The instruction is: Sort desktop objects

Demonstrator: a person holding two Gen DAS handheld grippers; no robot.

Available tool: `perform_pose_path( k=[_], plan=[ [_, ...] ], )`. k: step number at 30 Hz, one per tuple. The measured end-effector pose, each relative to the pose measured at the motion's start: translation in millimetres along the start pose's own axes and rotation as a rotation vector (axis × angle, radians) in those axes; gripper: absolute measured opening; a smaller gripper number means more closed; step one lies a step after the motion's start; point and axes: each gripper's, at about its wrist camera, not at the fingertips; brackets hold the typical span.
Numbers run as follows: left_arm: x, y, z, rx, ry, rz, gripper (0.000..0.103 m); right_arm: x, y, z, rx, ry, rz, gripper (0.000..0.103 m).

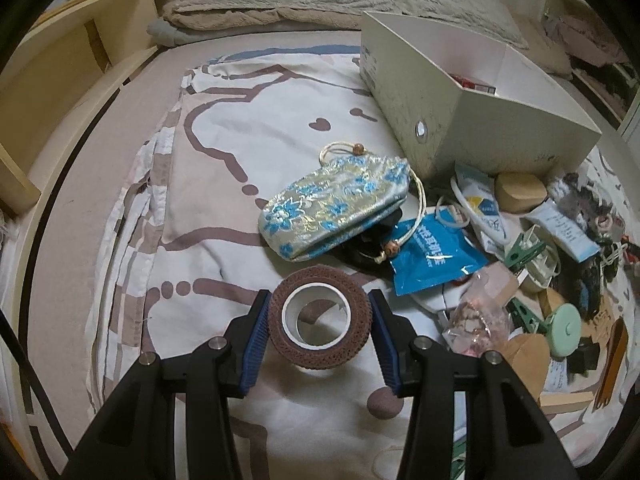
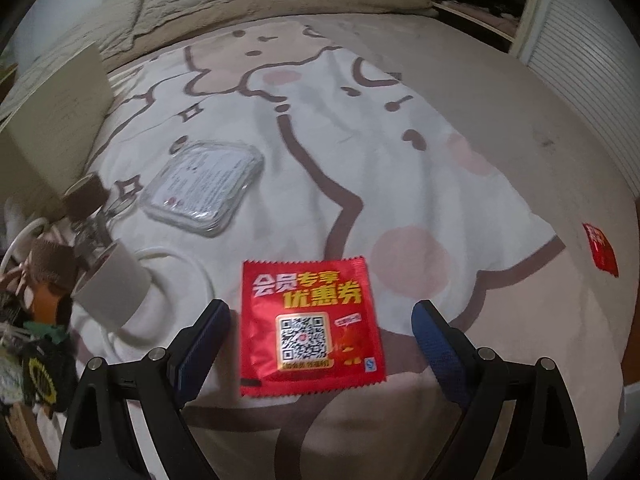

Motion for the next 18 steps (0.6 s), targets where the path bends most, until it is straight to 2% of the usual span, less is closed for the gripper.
perform_pose_path(
  k=[6, 8, 12, 15, 18],
  plan=[
    [6.1, -2.4, -1.5, 0.014, 0.006, 0.018, 0.048, -0.8, 2.2, 0.9, 0.068, -0.047, -0.008, 0.091],
    [7.8, -4.0, -1.2, 0.016, 0.007, 0.023, 0.048, -0.2, 4.1, 0.2, 0.096, -0.060, -0.004, 0.085],
    [10.3, -6.3, 0.3, 0.018, 0.009, 0.032, 0.048, 1.8, 4.2, 0.2, 0.102, -0.092, 0.007, 0.065],
    [12.7, -9.3, 3.0, 0.018, 0.013, 0.040, 0.048, 2.6, 3.9, -2.0, 0.113, -0.092, 0.018, 0.062],
    [15.3, -11.9, 5.7, 0.013, 0.015, 0.050, 0.048, 4.5, 3.6, -2.0, 0.118, -0.094, 0.027, 0.054]
  ],
)
Point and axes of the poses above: each gripper's, at about its wrist camera, not at the fingertips, and x roughly against the way its jaws point, z to its right, y to its underside, and after that the axes turned 7 degrees about y, right-handed
